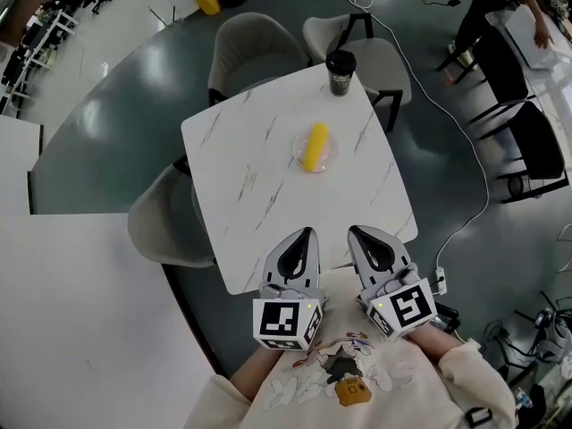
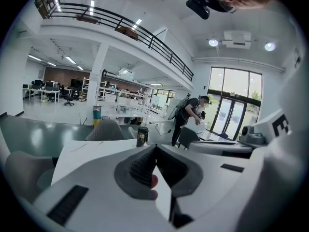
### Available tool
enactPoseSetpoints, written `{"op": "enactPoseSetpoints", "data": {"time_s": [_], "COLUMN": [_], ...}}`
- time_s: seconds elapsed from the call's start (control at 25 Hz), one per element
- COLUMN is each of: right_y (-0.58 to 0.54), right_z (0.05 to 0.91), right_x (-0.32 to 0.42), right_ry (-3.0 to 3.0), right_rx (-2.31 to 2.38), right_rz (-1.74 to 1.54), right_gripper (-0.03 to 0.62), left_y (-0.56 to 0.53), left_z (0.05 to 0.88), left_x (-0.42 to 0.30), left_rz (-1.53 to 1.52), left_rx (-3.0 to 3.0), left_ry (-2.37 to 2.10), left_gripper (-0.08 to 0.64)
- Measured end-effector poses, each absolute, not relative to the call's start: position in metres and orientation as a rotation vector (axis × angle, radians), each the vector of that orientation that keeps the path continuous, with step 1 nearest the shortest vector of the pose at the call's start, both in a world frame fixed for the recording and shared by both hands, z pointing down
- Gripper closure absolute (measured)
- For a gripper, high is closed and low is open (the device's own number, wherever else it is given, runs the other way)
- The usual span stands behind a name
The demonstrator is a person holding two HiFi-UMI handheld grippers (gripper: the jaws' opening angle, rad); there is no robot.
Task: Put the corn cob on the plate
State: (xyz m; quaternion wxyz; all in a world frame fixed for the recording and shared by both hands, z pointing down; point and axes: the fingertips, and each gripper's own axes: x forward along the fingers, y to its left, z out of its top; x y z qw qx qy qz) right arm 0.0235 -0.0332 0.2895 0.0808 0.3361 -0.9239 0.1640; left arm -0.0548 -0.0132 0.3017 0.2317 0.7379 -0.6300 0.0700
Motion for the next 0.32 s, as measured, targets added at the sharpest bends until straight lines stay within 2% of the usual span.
{"op": "enactPoseSetpoints", "data": {"time_s": [0.32], "right_y": [-0.0312], "right_z": [0.2851], "right_x": [0.0285], "right_ry": [-2.77], "right_rx": [1.006], "right_rz": [0.494], "right_gripper": [0.588], "left_y": [-0.0109], "left_z": [0.2986], "left_x": [-0.0523], "left_rz": [0.197], "left_rx": [2.018], "left_ry": [-1.738], "left_gripper": [0.554]}}
